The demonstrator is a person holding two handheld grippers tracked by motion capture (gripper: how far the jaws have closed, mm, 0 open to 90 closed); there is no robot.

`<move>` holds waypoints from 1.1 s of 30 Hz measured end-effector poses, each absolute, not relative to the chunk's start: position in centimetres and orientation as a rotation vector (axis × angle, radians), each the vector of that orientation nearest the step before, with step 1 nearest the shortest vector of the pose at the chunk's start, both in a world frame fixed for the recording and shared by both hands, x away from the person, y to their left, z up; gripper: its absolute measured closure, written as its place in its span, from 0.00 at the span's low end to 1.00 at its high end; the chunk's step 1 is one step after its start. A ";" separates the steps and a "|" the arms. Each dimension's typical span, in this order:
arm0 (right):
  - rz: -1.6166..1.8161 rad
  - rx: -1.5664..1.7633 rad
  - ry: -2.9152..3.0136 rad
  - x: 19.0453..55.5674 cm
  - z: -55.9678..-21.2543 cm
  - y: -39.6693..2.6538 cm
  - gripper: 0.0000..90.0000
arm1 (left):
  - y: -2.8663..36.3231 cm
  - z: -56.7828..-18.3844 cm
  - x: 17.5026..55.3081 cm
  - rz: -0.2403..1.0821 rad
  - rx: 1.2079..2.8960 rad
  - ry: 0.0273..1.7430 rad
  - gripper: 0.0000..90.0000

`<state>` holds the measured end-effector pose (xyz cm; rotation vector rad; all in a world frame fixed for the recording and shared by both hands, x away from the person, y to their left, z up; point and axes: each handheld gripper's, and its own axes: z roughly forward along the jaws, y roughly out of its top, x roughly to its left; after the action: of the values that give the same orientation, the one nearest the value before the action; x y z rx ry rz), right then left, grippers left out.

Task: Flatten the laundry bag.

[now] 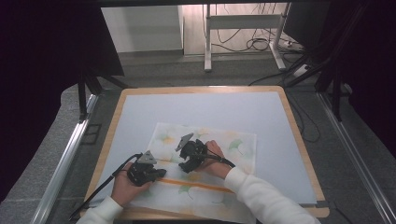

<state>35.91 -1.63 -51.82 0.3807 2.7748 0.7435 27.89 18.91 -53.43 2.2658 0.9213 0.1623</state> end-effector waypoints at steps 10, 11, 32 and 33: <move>0.809 0.463 2.870 38.1 -51.6 -2.7 0.79 | 18.9 -53.4 27.8 0.164 2.274 0.919 1.00; 0.816 0.460 2.863 38.2 -51.7 -2.9 0.85 | 18.8 -53.5 27.8 0.162 2.263 0.926 1.00; 1.068 0.643 2.787 41.3 -47.8 -6.1 0.98 | 18.9 -53.5 27.9 0.152 2.263 0.924 1.00; 1.087 0.668 2.774 42.0 -47.4 -6.5 0.98 | 18.9 -53.5 28.0 0.151 2.261 0.926 1.00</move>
<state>42.02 -6.49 -47.38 0.6675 2.7738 1.0869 27.95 18.91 -53.50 2.2611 0.9262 0.1510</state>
